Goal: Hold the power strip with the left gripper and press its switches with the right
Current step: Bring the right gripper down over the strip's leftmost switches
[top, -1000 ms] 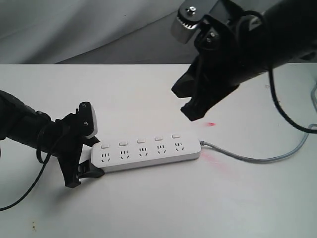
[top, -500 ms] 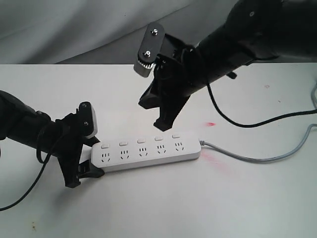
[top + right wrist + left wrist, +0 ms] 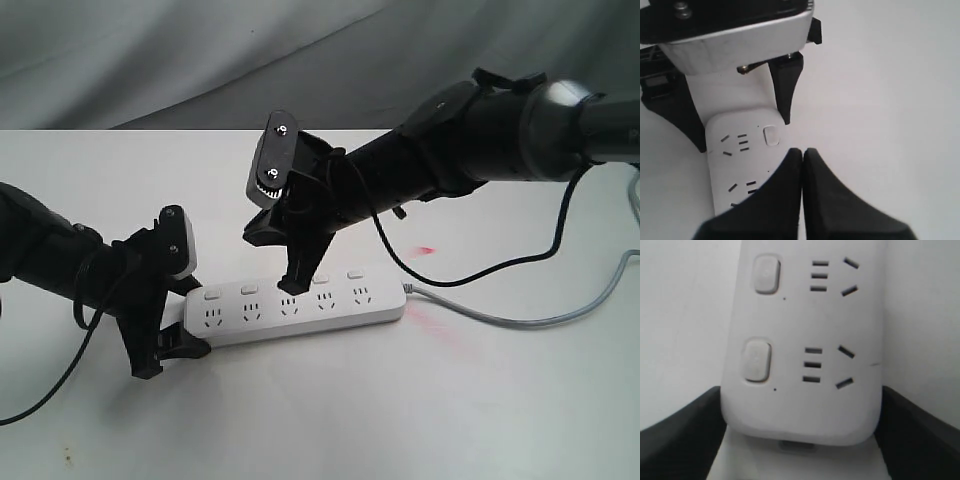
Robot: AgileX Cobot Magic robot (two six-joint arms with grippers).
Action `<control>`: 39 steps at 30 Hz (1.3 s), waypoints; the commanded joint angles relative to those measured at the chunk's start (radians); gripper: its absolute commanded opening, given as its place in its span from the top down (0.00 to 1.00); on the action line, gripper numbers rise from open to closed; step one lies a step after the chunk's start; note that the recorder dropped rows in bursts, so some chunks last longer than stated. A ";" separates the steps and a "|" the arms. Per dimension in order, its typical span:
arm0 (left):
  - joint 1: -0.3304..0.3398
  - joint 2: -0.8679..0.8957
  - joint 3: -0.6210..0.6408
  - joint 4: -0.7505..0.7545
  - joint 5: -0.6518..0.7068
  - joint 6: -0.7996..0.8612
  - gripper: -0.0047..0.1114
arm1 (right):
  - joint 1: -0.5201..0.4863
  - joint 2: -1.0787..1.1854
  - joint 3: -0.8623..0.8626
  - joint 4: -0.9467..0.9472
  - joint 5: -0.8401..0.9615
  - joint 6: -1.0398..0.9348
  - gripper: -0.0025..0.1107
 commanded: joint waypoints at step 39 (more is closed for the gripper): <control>0.001 0.006 0.001 0.013 -0.032 0.009 0.56 | 0.053 0.208 -0.141 0.154 0.018 -0.054 0.57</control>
